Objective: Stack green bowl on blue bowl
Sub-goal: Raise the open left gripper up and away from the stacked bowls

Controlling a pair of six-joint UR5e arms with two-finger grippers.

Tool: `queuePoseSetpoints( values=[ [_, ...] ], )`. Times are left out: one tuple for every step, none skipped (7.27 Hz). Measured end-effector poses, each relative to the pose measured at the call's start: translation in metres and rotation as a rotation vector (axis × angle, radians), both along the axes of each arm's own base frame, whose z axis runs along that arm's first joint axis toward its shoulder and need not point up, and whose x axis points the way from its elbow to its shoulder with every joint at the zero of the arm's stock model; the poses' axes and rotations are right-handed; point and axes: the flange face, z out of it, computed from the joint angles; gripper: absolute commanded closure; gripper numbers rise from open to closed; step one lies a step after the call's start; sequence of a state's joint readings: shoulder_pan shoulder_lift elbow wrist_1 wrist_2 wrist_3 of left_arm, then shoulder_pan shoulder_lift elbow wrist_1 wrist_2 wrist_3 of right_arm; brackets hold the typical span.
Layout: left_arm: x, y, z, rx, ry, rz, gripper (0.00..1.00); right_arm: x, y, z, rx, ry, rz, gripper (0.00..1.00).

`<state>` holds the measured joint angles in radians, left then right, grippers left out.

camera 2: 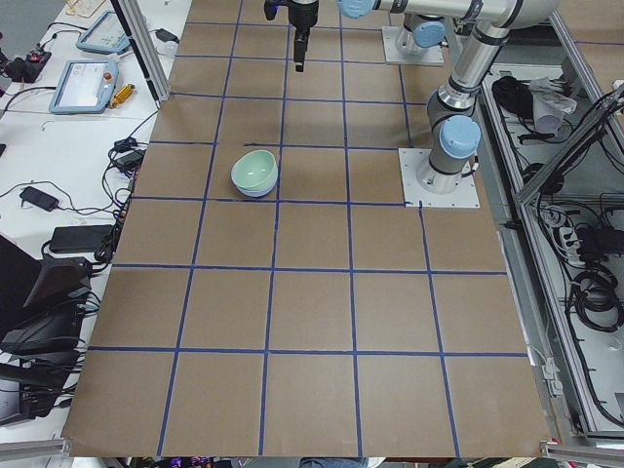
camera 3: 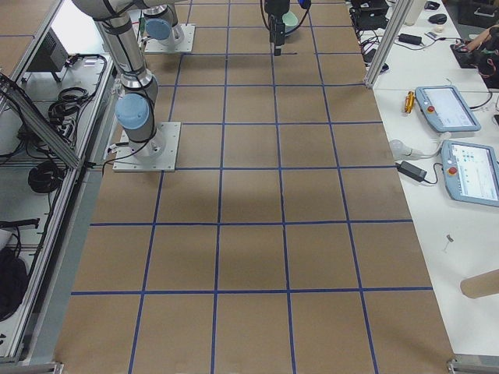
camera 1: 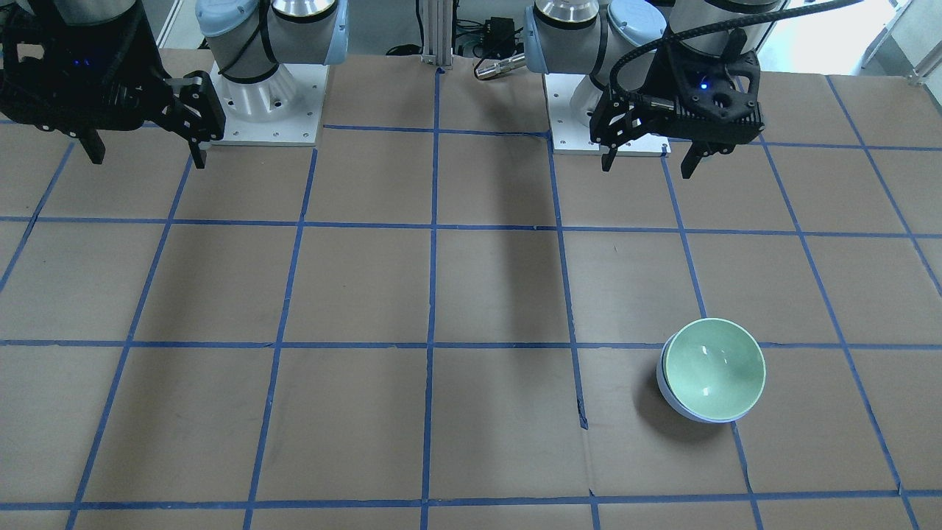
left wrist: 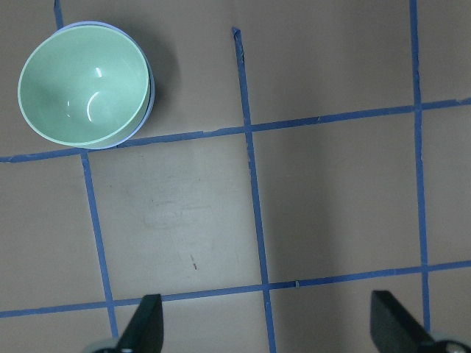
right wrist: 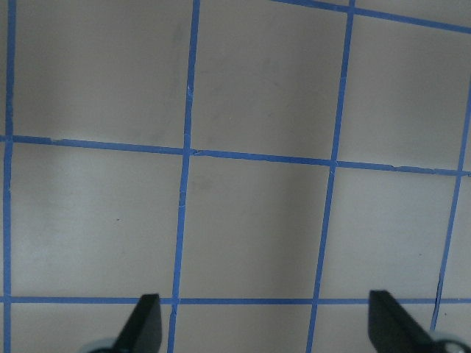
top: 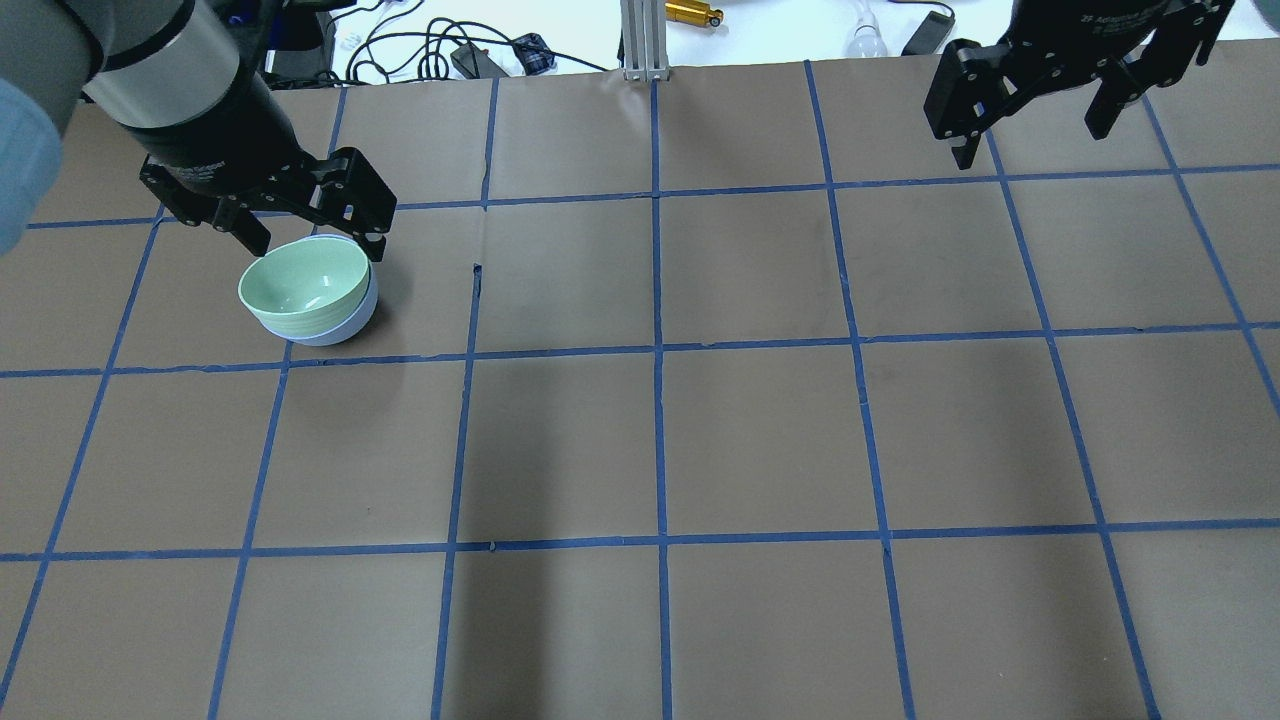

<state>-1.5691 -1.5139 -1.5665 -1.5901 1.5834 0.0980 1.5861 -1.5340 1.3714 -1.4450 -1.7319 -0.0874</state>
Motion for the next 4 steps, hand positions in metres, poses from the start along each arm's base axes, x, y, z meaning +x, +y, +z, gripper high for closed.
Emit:
queuePoseSetpoints(
  values=[
    [-0.0002,-0.0010,-0.0001,-0.012,-0.001,0.000,0.00,0.0000,0.0000,0.0000,0.000,0.000,0.000,0.00],
    [-0.0004,-0.0016,0.0003,-0.020,-0.001,-0.002,0.00,0.0000,0.0000,0.0000,0.000,0.000,0.000,0.00],
    [-0.0006,-0.0016,0.0006,-0.023,0.000,-0.003,0.00,0.0000,0.0000,0.0000,0.000,0.000,0.000,0.00],
    [-0.0008,-0.0016,0.0007,-0.024,0.000,-0.003,0.00,0.0000,0.0000,0.0000,0.000,0.000,0.000,0.00]
  ],
)
